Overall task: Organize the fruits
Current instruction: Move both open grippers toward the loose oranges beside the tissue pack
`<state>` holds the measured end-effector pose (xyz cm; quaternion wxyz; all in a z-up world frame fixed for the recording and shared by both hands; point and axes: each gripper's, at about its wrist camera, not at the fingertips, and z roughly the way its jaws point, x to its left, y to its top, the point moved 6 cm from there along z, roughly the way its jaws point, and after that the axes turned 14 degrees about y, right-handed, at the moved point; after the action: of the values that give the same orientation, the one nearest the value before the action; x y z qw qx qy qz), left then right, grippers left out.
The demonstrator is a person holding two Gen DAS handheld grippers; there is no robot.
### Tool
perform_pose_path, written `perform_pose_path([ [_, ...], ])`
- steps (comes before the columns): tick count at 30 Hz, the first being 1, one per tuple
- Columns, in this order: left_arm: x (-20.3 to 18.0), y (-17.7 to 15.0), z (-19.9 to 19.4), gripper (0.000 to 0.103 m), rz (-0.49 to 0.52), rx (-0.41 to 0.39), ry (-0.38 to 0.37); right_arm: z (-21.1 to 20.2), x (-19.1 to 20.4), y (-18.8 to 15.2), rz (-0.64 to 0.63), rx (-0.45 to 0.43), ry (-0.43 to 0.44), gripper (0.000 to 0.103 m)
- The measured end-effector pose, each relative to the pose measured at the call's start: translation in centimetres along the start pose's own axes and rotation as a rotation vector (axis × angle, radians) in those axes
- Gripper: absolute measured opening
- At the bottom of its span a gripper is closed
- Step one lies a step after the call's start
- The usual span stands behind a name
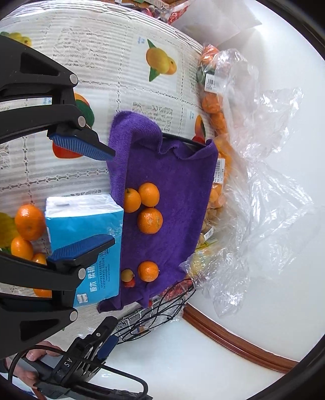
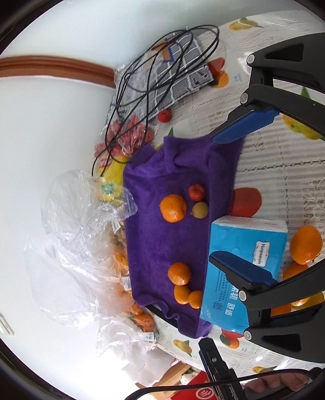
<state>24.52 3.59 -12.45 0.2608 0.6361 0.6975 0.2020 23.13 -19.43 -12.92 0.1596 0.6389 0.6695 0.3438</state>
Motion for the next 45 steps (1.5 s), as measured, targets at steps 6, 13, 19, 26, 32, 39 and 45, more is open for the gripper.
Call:
perform_pose_path([
  [6,0.7,-1.0,-1.7,0.059,0.013,-0.039,0.013,-1.9,0.4,-1.0,0.021,-0.047,0.086,0.088],
  [13,0.9,-2.7,-3.2,0.058,0.006,-0.059,0.002,-3.9,0.4,-1.7,0.040,-0.084,0.051,0.088],
  [19,1.0,-4.5,-4.1,0.058,0.020,-0.073,0.028,-4.9,0.7,-2.8,0.019,-0.081,0.031,0.088],
  [26,1.5,-7.2,-3.5,0.060,0.006,-0.010,0.037,-4.3,1.1,-5.8,0.017,-0.050,0.072,0.086],
  [32,1.9,-8.9,-2.7,0.059,-0.012,0.018,0.079,-2.8,1.2,-8.0,0.021,-0.002,0.103,0.075],
  [39,1.9,-9.9,-2.5,0.059,-0.001,0.012,0.133,-1.1,2.1,-9.4,0.001,0.038,0.170,0.066],
  [45,2.1,-10.4,-2.0,0.059,-0.001,0.017,0.144,0.4,2.8,-10.4,-0.037,0.063,0.173,0.066],
])
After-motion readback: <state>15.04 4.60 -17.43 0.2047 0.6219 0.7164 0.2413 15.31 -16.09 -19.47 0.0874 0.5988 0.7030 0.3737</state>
